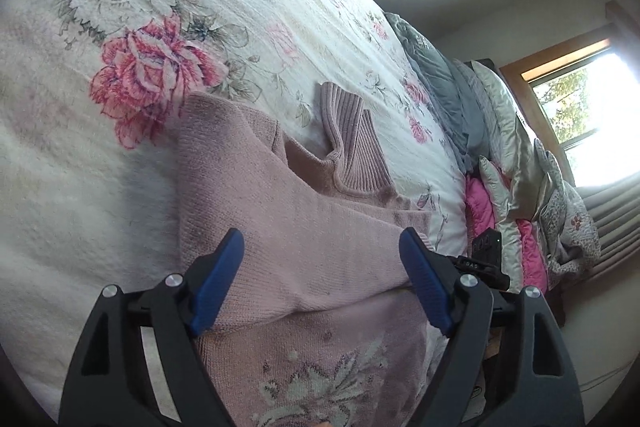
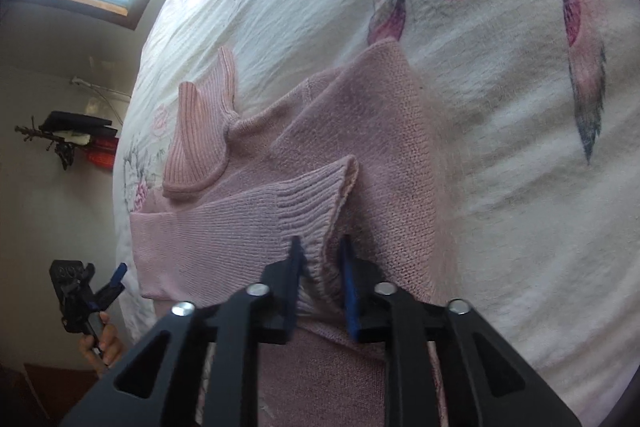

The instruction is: Fold small clothes

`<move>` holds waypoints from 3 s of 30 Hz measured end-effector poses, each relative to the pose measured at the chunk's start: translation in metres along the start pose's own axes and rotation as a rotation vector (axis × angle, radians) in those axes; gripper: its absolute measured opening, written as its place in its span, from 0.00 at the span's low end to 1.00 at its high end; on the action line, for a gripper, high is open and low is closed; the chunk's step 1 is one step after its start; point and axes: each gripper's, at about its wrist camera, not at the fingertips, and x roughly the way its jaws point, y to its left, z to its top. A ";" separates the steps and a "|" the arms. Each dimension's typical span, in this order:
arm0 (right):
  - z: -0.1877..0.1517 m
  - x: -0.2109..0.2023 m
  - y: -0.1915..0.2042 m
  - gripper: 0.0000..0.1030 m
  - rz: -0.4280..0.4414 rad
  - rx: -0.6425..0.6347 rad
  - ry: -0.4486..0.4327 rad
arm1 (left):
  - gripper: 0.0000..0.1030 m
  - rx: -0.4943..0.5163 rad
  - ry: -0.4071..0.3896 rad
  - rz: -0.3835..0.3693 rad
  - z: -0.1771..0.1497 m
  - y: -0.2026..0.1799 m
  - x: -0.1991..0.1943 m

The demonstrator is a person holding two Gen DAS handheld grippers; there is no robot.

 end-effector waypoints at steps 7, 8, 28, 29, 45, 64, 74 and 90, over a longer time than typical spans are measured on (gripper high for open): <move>0.007 -0.039 0.020 0.07 0.004 -0.054 -0.148 | 0.77 0.049 0.051 -0.048 0.001 -0.016 0.013; 0.008 -0.042 0.017 0.07 -0.006 -0.049 -0.161 | 0.77 0.055 0.069 -0.037 0.000 -0.016 0.021; 0.003 -0.027 -0.034 0.05 -0.117 0.059 -0.173 | 0.83 -0.011 0.036 -0.069 0.032 -0.009 0.031; 0.002 -0.025 -0.038 0.05 -0.112 0.066 -0.168 | 0.83 -0.008 0.050 -0.053 0.032 -0.008 0.039; 0.000 -0.023 -0.018 0.12 -0.034 0.000 -0.117 | 0.82 0.002 0.105 0.084 0.031 0.011 0.072; 0.149 0.082 0.103 0.37 0.085 -0.133 -0.042 | 0.83 0.055 0.194 0.039 0.148 -0.039 0.215; 0.182 0.147 0.124 0.28 0.078 -0.192 -0.032 | 0.13 0.098 0.210 0.047 0.163 -0.032 0.247; 0.027 -0.021 0.145 0.10 0.206 -0.424 -0.181 | 0.07 0.461 0.142 -0.125 0.047 -0.123 0.091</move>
